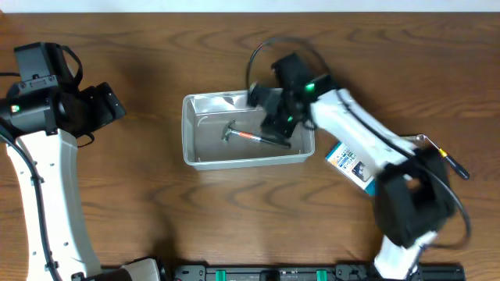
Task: Pack container
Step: 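Move the right gripper back and grasp the silver wrench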
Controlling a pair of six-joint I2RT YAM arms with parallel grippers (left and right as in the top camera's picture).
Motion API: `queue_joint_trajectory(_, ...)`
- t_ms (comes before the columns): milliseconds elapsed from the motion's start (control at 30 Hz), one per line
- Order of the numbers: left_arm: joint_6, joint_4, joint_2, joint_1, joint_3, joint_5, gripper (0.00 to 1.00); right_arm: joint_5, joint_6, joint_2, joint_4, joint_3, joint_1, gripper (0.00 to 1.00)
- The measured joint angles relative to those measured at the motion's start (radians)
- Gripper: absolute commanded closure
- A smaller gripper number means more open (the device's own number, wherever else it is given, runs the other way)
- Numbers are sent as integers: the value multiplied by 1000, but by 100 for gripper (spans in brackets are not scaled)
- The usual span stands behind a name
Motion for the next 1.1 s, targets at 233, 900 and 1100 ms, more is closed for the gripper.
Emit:
queue_joint_trajectory(233,0,0,0,0,0,0,2,281,409,-312,-70,77,-282,39)
queue_joint_trajectory(900,0,-20,0,0,0,0,2,402,1640,-103,-188,-158,-678,33)
queue_joint_trajectory(1100,0,-23,1,0,0,0,2,402,1703,3,-167,-161,-687,28)
